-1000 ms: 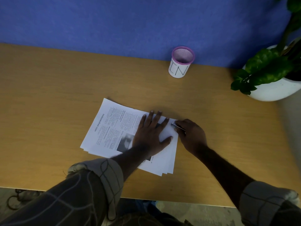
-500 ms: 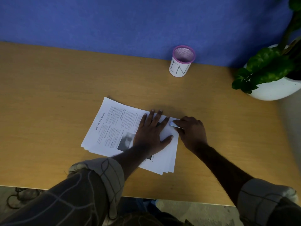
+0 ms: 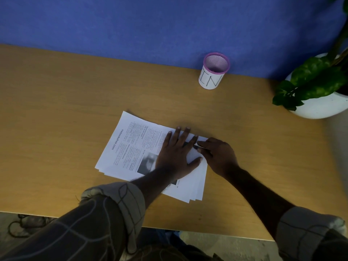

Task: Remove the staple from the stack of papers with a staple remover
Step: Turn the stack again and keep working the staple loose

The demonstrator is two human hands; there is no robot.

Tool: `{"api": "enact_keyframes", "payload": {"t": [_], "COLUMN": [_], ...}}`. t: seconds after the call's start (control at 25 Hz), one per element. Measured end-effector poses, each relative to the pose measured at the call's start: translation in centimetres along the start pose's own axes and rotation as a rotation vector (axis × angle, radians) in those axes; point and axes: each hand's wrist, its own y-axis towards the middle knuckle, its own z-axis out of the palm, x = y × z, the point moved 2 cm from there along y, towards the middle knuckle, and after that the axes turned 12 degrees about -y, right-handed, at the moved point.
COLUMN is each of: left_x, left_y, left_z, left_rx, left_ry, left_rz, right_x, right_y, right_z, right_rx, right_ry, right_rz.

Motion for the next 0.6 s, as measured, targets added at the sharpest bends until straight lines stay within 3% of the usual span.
{"api": "enact_keyframes", "payload": {"t": [0.28, 0.48, 0.6], "left_x": [-0.2, -0.3, -0.3], "left_y": [-0.2, -0.1, -0.1], "left_z": [-0.3, -0.6, -0.5], "left_rx": [0.014, 0.024, 0.031], "left_ry": [0.006, 0.032, 0.040], "left_rz": [-0.002, 0.001, -0.001], "right_x": [-0.5, -2.2, -2.1], "right_y": [-0.4, -1.0, -0.9], "right_z": [-0.4, -1.1, -1.4], "right_rx": [0.037, -0.009, -0.004], "right_ry": [0.075, 0.118, 0.079], "right_rz": [0.016, 0.162, 0.114]}}
